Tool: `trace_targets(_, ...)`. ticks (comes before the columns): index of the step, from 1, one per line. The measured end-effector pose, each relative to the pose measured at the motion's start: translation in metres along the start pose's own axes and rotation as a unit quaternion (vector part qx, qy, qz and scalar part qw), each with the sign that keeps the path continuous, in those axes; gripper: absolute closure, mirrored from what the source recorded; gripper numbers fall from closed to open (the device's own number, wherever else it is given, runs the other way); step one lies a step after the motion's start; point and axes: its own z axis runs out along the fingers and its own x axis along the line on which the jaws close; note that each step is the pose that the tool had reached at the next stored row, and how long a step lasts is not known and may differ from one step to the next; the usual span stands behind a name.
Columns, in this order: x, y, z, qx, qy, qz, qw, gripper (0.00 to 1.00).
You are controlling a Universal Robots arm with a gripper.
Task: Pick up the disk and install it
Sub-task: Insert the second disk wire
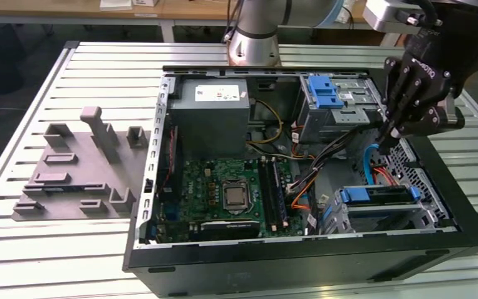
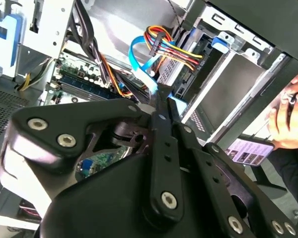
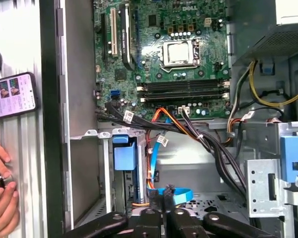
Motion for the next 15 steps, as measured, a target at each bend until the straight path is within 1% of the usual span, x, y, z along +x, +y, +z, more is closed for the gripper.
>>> trace_targets(1,-0.0010,0.0000,0.0003,0.0000,0.0013,0.000,1.0000,0.83)
trace_targets(2,-0.0020,0.0001,0.0005,-0.0001,0.0017,0.000,1.0000,0.83)
trace_targets(5,-0.0054,0.0003,0.0010,-0.0006,0.0018,0.000,1.0000,0.82)
trace_targets(6,-0.0063,0.0004,0.0012,-0.0007,0.0018,0.000,1.0000,0.75)
trace_targets(7,-0.0070,0.0004,0.0016,-0.0008,0.0019,0.000,1.0000,0.75)
trace_targets(9,-0.0078,0.0004,0.0036,-0.0008,0.0033,0.000,1.0000,0.75)
trace_targets(11,-0.0081,0.0004,0.0064,-0.0005,0.0068,0.000,1.0000,0.75)
trace_targets(15,-0.0086,0.0003,0.0108,0.0002,0.0166,0.000,0.9999,0.75)
